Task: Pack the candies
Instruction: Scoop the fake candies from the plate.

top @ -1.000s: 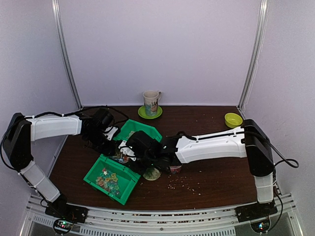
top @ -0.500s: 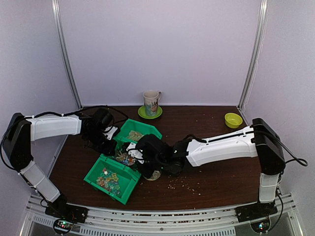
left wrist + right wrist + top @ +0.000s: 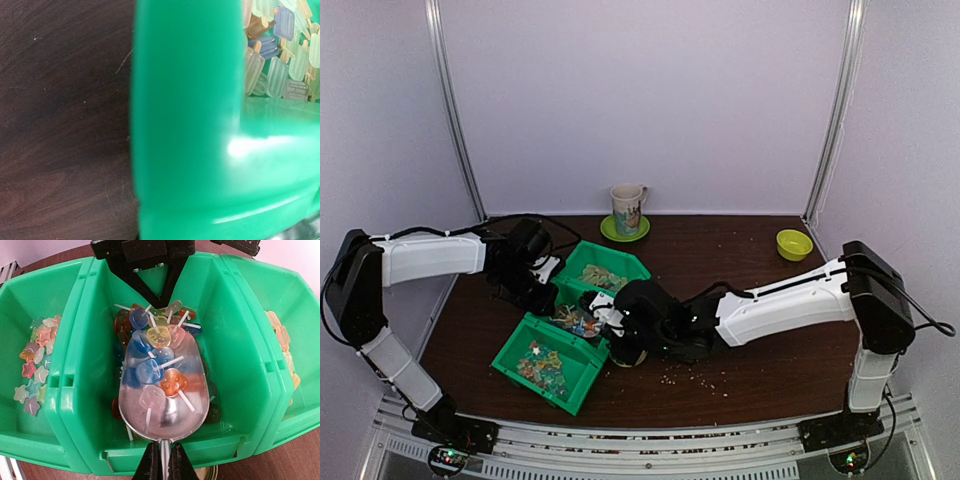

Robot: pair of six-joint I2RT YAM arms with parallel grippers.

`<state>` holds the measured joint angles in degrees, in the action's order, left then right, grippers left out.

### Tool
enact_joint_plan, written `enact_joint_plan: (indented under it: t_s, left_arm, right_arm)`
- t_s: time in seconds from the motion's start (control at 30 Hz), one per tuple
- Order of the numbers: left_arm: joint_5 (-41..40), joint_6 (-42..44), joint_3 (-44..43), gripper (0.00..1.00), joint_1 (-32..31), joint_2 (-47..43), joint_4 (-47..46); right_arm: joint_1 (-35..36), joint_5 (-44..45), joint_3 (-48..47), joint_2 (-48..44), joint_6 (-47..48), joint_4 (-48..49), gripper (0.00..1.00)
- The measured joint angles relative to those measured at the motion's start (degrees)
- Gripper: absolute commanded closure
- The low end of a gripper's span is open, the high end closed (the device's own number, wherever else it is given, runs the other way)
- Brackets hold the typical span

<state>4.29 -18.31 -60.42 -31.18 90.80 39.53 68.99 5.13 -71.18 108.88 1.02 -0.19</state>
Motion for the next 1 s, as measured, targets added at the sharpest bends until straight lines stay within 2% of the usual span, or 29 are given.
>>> enact_joint_plan:
  t_s: [0.37,0.73,1.0]
  left_arm:
    - [1.3,-0.1,-0.1,1.0,0.0,0.0,-0.4]
    - [-0.1,-0.1,-0.1,1.0,0.4,0.0,-0.4]
    - [-0.3,-0.1,-0.1,1.0,0.5,0.2,-0.4]
  right_arm:
    - [-0.4,-0.6,8.1,-4.6,-0.2,10.7,1.0]
    - [-0.9,-0.5,12.1,-8.4,-0.1,13.0,1.0]
    - [-1.1,-0.2,18.2,-15.0,0.2,16.7,1.0]
